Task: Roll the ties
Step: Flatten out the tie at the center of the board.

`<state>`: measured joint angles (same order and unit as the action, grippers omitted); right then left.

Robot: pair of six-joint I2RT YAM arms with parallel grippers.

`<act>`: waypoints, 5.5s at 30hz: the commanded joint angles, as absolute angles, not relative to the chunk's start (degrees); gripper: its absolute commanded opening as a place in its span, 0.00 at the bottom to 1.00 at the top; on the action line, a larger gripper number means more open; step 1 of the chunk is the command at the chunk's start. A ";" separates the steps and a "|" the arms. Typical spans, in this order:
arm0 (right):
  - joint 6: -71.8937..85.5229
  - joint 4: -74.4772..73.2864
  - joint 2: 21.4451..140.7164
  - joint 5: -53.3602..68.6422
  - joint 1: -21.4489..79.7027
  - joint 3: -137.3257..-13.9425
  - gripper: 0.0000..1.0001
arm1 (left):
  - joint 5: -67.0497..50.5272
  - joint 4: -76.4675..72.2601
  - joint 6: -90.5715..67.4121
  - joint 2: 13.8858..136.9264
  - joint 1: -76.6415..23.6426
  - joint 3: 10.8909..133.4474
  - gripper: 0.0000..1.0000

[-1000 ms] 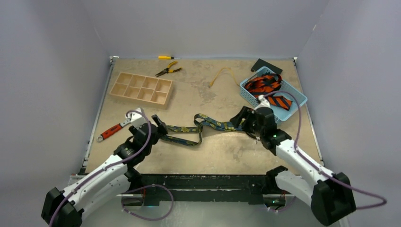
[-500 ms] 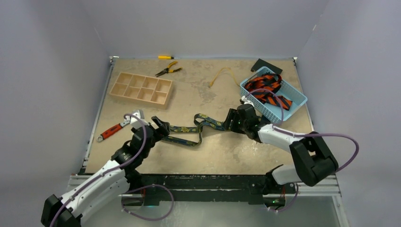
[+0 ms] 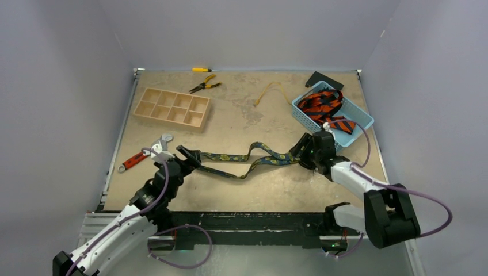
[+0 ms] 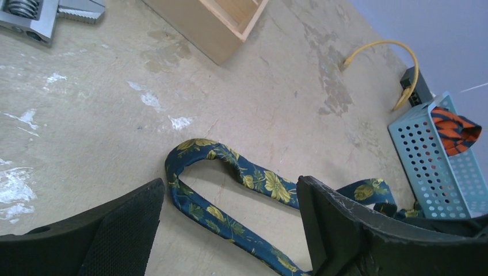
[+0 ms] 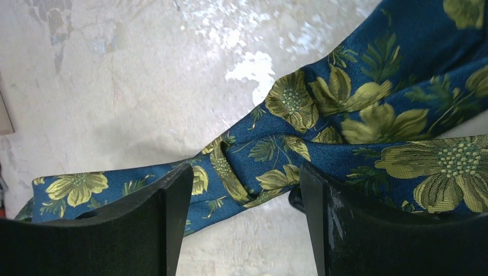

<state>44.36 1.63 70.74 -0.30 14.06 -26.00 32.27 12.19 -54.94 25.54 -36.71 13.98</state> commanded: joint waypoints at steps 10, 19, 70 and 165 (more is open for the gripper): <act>36.38 -0.23 54.15 1.65 19.19 -30.79 0.68 | 34.76 7.52 -49.24 19.50 -36.30 13.63 0.81; 34.85 2.80 68.05 -3.67 31.79 -39.12 0.69 | 38.98 14.98 -48.00 41.35 -36.30 23.22 0.70; 27.67 -6.08 74.76 -14.98 46.35 -48.96 0.73 | 5.21 9.65 -67.69 23.05 -36.72 7.18 0.44; 13.86 -11.80 94.06 -35.61 67.14 -66.66 0.00 | 26.35 -101.97 -55.29 109.15 -43.21 -2.65 0.12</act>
